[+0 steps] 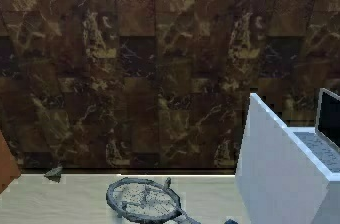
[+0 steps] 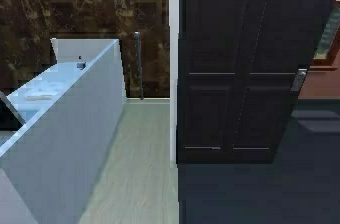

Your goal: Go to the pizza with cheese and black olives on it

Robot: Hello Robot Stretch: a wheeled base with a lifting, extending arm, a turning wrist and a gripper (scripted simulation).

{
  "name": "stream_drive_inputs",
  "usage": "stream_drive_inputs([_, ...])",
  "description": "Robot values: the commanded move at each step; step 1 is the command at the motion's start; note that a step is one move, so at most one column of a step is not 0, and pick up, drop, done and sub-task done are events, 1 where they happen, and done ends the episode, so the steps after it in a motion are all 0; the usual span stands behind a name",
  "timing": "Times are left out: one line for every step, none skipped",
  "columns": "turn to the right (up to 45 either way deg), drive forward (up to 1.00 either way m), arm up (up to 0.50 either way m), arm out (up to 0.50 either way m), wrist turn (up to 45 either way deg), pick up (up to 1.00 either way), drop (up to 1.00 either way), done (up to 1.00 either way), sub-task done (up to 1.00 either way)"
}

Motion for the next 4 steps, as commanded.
stream_drive_inputs([-12.0,0.0,0.0,0.0,0.0,0.0,0.0,0.0,0.0])
stream_drive_inputs([0.0,0.55,0.0,0.0,0.0,0.0,0.0,0.0,0.0])
stream_drive_inputs([-45.0,0.0,0.0,0.0,0.0,0.0,0.0,0.0,0.0])
stream_drive_inputs([-39.0,0.0,0.0,0.0,0.0,0.0,0.0,0.0,0.0])
